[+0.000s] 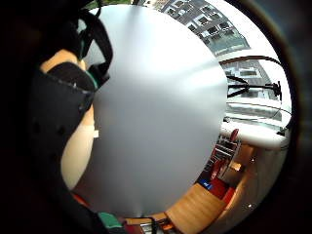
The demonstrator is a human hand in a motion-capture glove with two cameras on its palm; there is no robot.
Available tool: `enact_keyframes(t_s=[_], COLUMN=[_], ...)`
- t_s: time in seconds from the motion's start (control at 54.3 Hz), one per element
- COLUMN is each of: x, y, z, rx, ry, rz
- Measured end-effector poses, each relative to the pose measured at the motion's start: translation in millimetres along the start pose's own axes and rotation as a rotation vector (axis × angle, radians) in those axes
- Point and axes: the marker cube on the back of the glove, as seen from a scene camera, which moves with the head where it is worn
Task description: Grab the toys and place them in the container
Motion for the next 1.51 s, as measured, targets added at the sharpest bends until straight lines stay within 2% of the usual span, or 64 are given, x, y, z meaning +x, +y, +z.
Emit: enact_keyframes(t_s=[0.202, 0.478, 0.718, 0.754, 0.828, 0.902, 0.975, 1.03, 1.178, 1.251, 1.288, 1.343, 1.362, 1.435, 1.509], x=[-4, -31, -112, -129, -169, -212, -249, -275, -343, -355, -360, -365, -366, -374, -374], y=[8, 30, 30, 29, 33, 23, 21, 19, 15, 6, 8, 15, 16, 16, 19], z=[-27, -156, -222, -223, -222, -219, -213, -208, -197, -190, -185, -175, -171, -154, -149], rx=[-0.031, 0.063, 0.174, 0.177, 0.162, 0.171, 0.176, 0.183, 0.181, 0.17, 0.135, 0.042, 0.003, -0.16, -0.204], ry=[0.011, 0.137, 0.167, 0.16, 0.131, 0.122, 0.177, 0.205, 0.13, 0.151, 0.15, 0.172, 0.181, 0.189, 0.166], rz=[0.027, 0.06, -0.062, -0.122, -0.347, -0.294, -0.396, -0.396, -0.316, -0.139, -0.187, -0.384, -0.407, -0.338, -0.408])
